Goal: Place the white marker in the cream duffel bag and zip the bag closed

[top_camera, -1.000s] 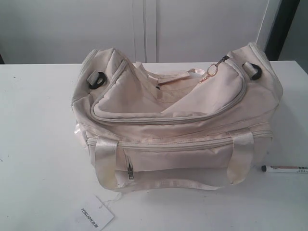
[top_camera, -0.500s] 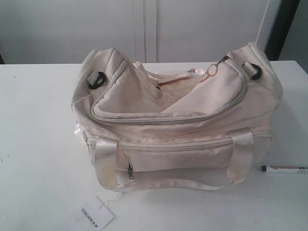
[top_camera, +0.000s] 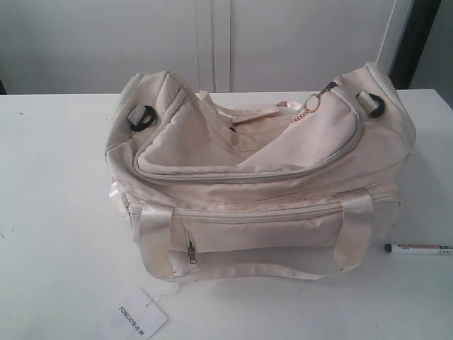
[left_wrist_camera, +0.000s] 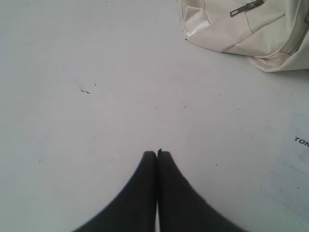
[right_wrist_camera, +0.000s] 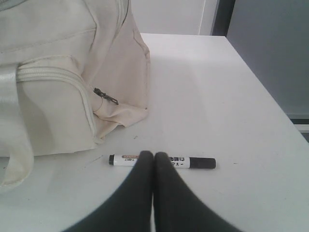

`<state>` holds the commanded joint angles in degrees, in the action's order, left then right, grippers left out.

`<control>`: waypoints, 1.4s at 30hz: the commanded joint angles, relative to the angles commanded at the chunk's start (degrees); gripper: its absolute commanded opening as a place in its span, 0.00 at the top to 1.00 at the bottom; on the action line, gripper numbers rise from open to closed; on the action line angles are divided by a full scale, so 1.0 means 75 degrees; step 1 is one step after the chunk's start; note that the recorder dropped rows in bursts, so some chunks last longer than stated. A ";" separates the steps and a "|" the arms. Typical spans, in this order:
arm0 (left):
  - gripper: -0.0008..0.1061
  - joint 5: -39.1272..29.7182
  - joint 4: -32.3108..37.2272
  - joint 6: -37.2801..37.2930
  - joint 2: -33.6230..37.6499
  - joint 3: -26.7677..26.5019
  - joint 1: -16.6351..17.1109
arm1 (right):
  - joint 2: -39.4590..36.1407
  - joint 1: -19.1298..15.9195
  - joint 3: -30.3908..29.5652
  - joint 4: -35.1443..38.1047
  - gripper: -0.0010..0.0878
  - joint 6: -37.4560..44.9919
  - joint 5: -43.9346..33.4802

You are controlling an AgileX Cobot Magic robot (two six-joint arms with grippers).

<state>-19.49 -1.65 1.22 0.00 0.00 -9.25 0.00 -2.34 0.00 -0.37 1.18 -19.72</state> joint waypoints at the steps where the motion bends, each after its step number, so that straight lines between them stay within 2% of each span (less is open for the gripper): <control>1: 0.99 0.0000 0.0000 0.0000 0.0000 0.0000 0.0000 | 0.0000 0.0000 0.0000 0.0000 0.99 0.0000 0.0000; 32: 0.99 0.0000 0.0000 0.0000 0.0000 0.0000 0.0000 | 0.0000 0.0000 0.0000 0.0049 0.99 0.0000 0.0000; 42: 0.99 0.0000 0.0000 0.0000 0.0000 0.0000 0.0000 | 0.0000 0.0000 0.0736 0.0049 0.99 0.0000 0.0018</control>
<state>-19.49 -1.65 1.22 0.00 0.00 -9.25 0.00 -2.34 5.52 0.00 1.18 -19.58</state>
